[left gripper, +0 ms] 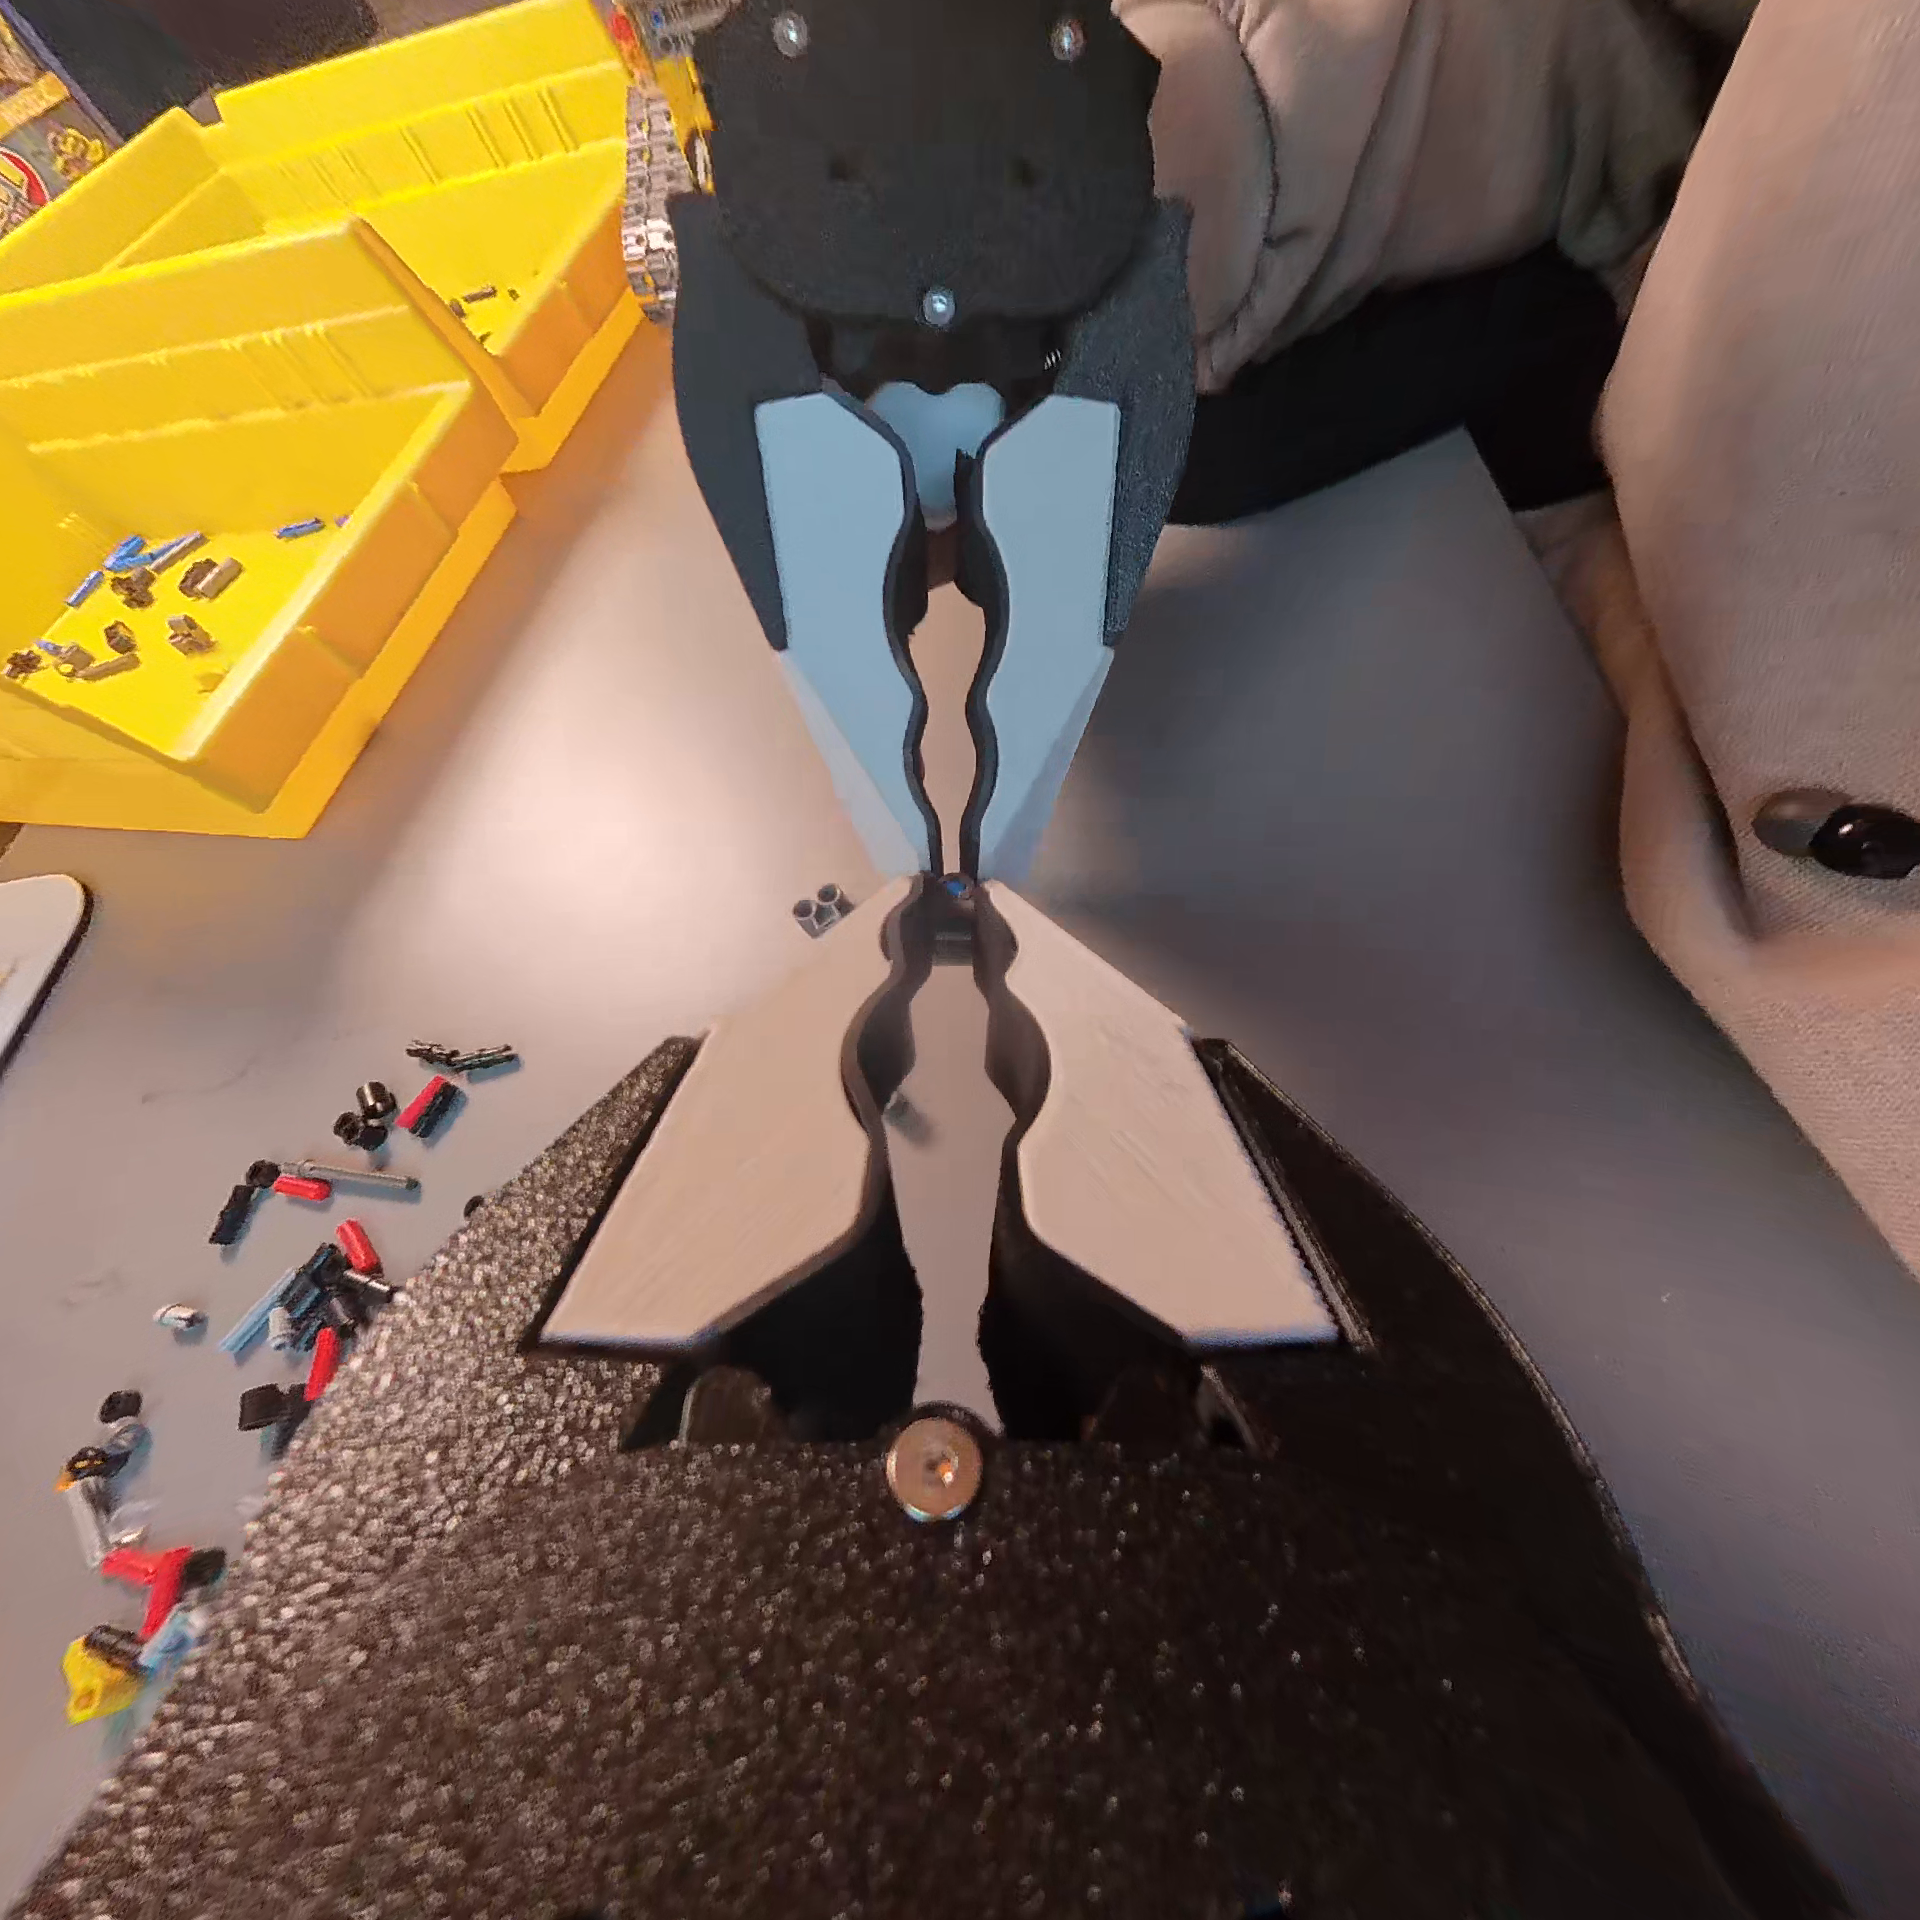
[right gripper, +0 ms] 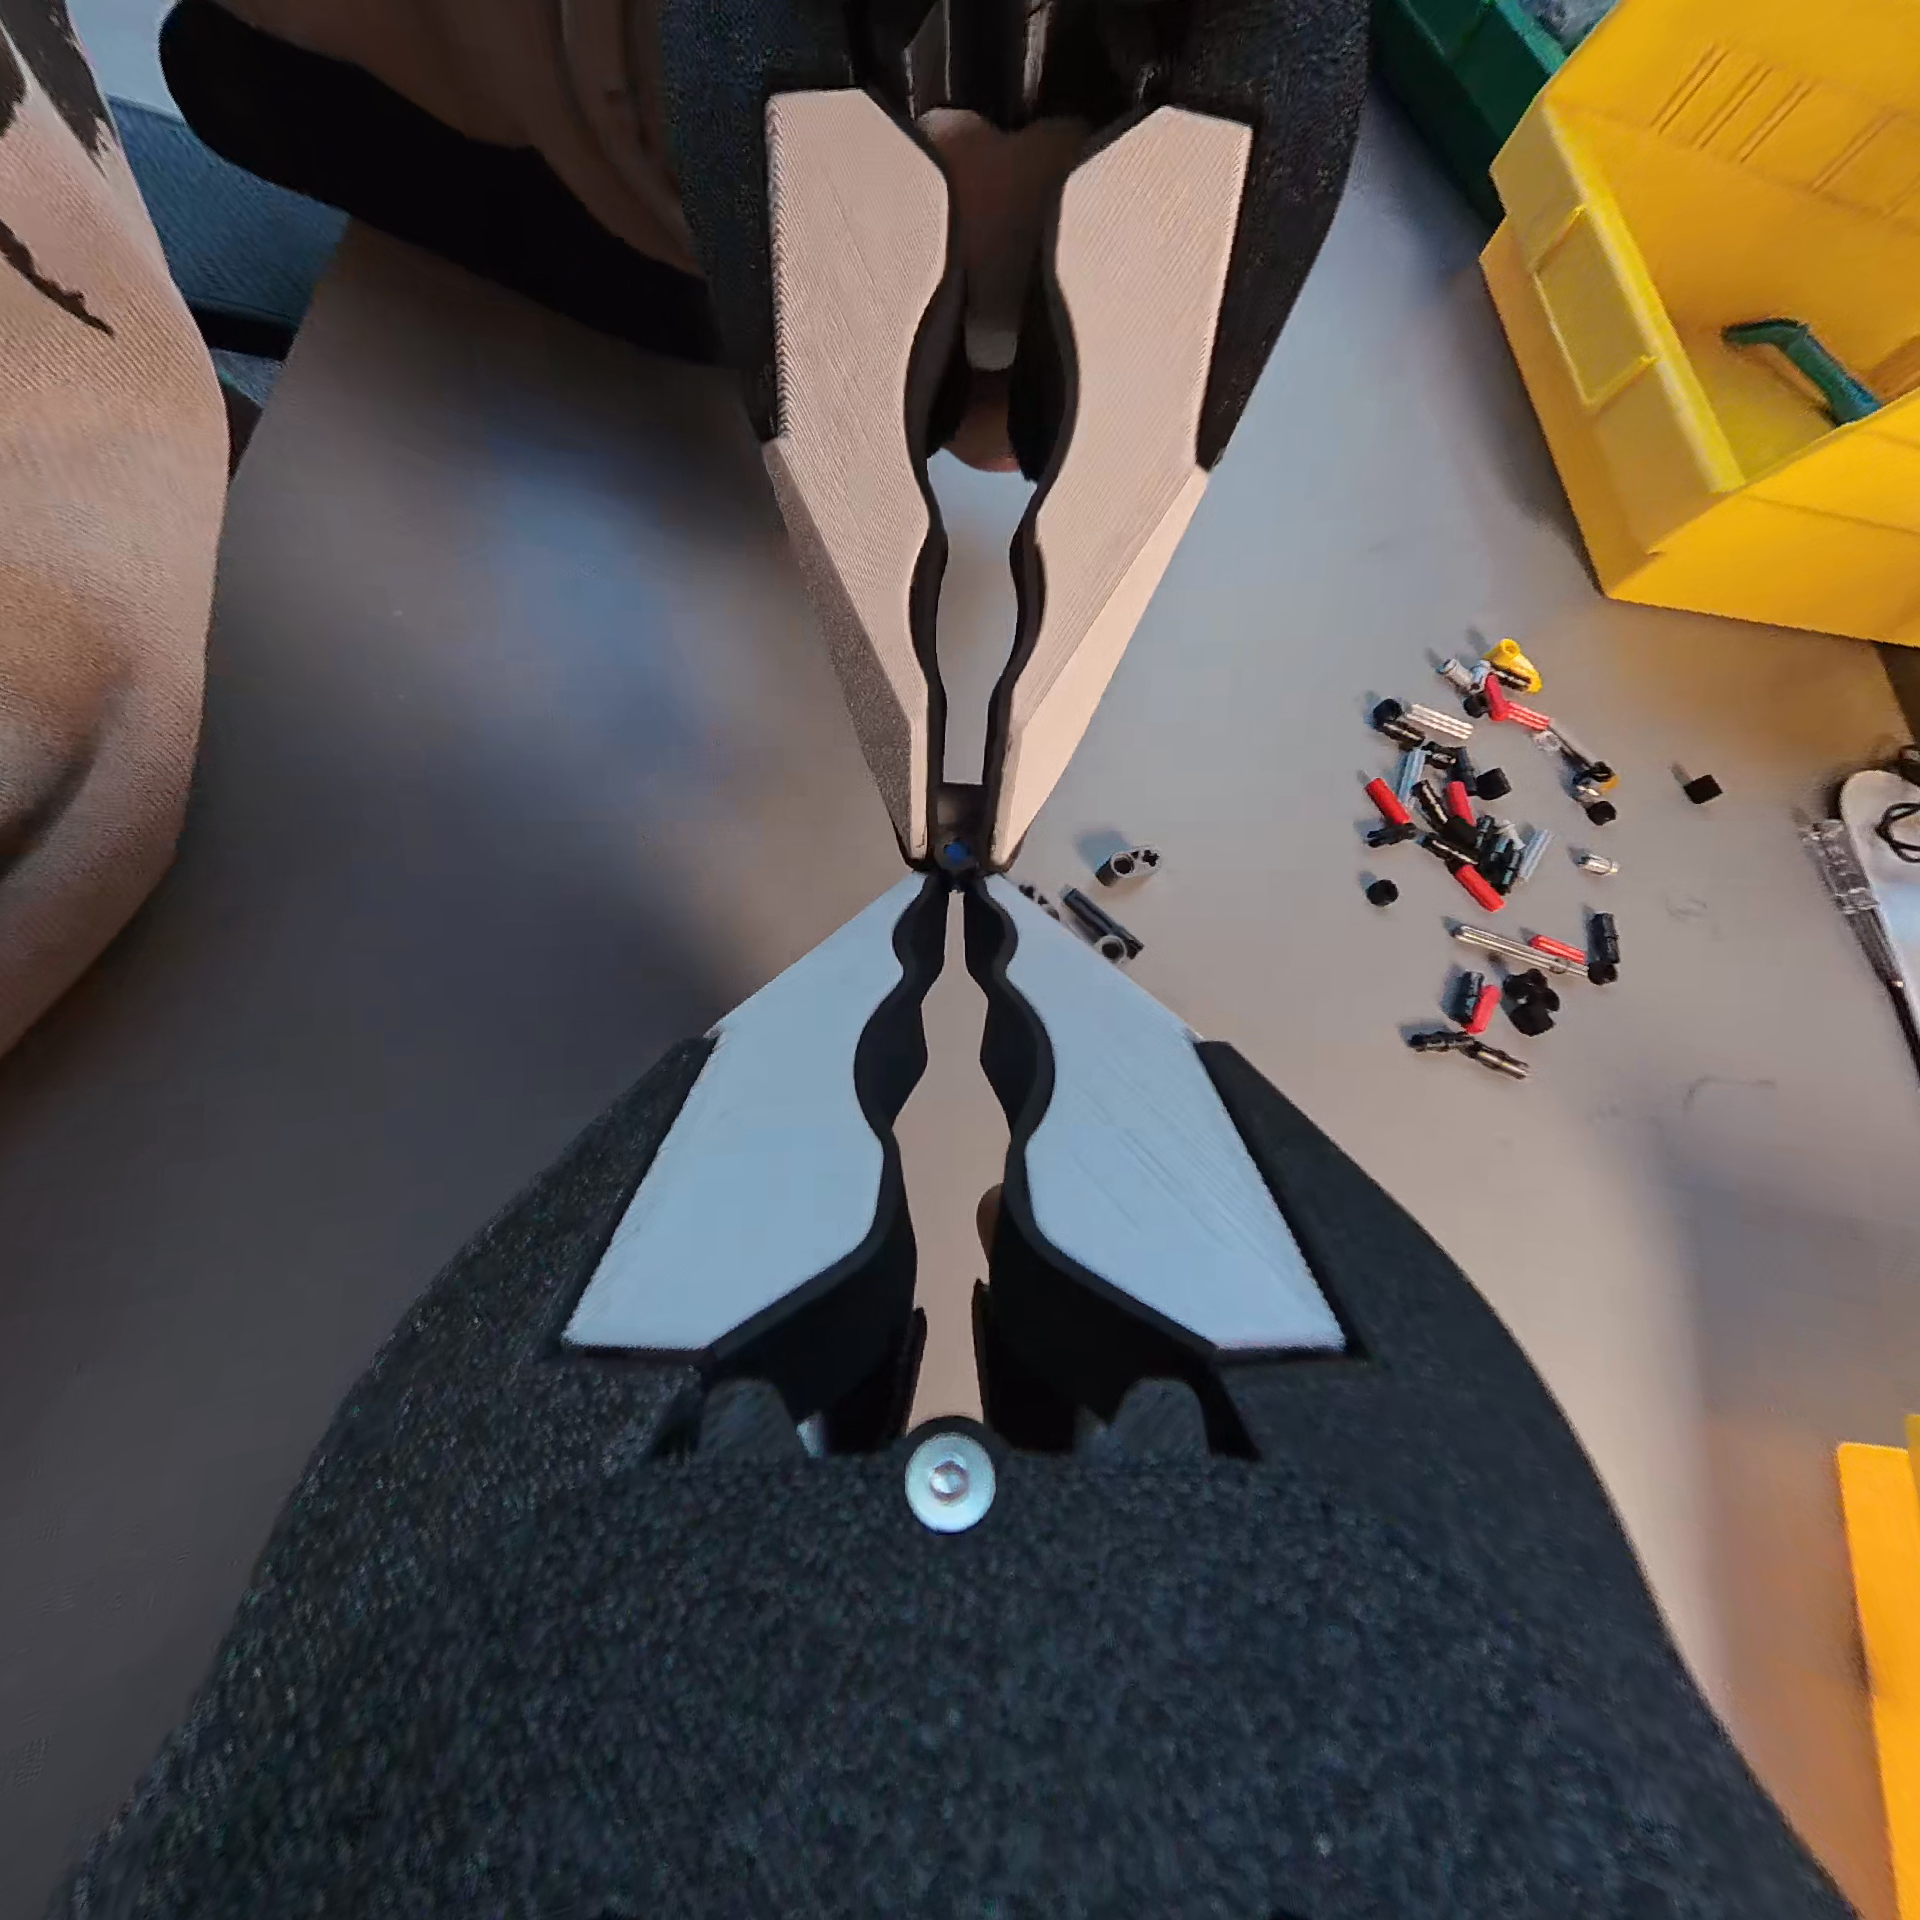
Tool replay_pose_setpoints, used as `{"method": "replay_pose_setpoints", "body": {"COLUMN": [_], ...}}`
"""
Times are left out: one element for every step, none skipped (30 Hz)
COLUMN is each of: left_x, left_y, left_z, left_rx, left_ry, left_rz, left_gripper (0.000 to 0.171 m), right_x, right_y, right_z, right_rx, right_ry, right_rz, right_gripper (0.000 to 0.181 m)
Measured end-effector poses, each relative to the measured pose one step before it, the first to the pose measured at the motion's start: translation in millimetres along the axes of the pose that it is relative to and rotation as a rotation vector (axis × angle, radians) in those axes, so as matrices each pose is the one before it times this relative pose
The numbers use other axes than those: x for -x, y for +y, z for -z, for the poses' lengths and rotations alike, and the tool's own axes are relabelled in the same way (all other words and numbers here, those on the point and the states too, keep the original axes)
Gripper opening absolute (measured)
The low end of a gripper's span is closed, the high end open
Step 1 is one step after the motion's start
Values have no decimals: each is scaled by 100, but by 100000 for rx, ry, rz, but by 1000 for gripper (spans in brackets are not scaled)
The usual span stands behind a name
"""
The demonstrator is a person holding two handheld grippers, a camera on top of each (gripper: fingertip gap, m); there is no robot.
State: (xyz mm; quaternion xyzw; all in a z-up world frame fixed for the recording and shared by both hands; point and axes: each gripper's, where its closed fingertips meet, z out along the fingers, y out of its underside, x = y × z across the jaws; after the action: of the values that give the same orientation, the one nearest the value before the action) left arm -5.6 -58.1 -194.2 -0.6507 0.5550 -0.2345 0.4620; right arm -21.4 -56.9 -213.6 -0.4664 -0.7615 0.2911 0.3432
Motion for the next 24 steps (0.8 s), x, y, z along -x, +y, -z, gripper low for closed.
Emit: {"method": "replay_pose_setpoints", "body": {"left_x": [-31, -17, 92, 81, 73, 36, -141, -508, -534, 781, 1300, 1237, 598, -39, -178, -139, -59, -20, -26, 34, 96, 94, 65, 63], "left_y": [-303, -301, -470, -685, -595, -389, -900, -3209, -4567, -1427, 345, 703, 1003, 653, 359, 207, 30, -185, -185, -141, -129, -60, -16, 44], "left_z": [141, 86, 166, 281, 207, 69, 137, 783, 907, 252, 472, 653, 463, 179, -12, -18, -5, 29, 18, -5, 13, 3, -11, -64], "left_rx": [-1850, -1468, -2592, -3625, -3023, -2252, -5445, -16730, -16756, 2282, 4689, -1377, 229, 218, 158, -16, -645, -1524, -1367, -1531, -2353, -2855, -3077, -2883], "left_ry": [1363, 776, 179, 630, 347, 462, 1282, 4904, 5253, -6545, -6619, -2938, -467, 218, 181, 660, 800, 377, 478, 314, 257, 630, 909, 798], "left_rz": [2037, 1331, 1563, 2167, 1289, 1585, 1604, 4278, 3066, -12529, -4329, 7120, 5863, 1302, 123, 826, 1416, 529, 439, 1371, 2382, 3410, 4036, 3861], "left_gripper": [2, 2, 2, 2, 2, 2, 2, 6, 5, 5, 6, 6, 6, 6, 6, 6, 6, 7, 7, 7, 7, 7, 7, 7], "right_x": [19, 44, -83, -124, -118, -98, 0, 484, 1462, 1178, -984, -2173, -1300, -407, -105, 137, -187, -592, -590, -424, -498, -352, -98, 128], "right_y": [-258, -180, -258, -556, -556, -301, -187, 388, 5044, -1284, -2283, -1520, -160, 303, -23, -137, -79, -206, -534, -670, -650, -720, -746, -659], "right_z": [121, 135, 178, 359, 303, 175, 91, -332, -1815, -636, 1099, 1417, 656, -8, -195, -127, 73, 262, 389, 433, 411, 377, 290, 158], "right_rx": [-1474, -899, -2338, -3533, -1746, -670, -1443, 2411, 25442, -8284, -9546, -6877, -747, -5, -2013, -1631, -722, -1697, -4402, -5480, -5209, -5648, -5347, -4326], "right_ry": [-610, -210, 303, 573, 840, 433, -163, -2296, -4363, -1551, 2370, 8018, 2497, 189, 650, -757, 290, 1880, 585, -655, 998, 1049, -121, -1139], "right_rz": [-1293, 207, -621, -1202, -100, 237, -77, 1004, 9898, 4319, -7326, -484, -1355, -1767, -2417, -1813, -1400, -1936, -5086, -6368, -4300, -2811, -2980, -2805], "right_gripper": [1, 1, 1, 0, 1, 0, 0, 0, 0, 0, 0, 0, 0, 0, 0, 0, 0, 0, 0, 0, 0, 0, 0, 3]}}
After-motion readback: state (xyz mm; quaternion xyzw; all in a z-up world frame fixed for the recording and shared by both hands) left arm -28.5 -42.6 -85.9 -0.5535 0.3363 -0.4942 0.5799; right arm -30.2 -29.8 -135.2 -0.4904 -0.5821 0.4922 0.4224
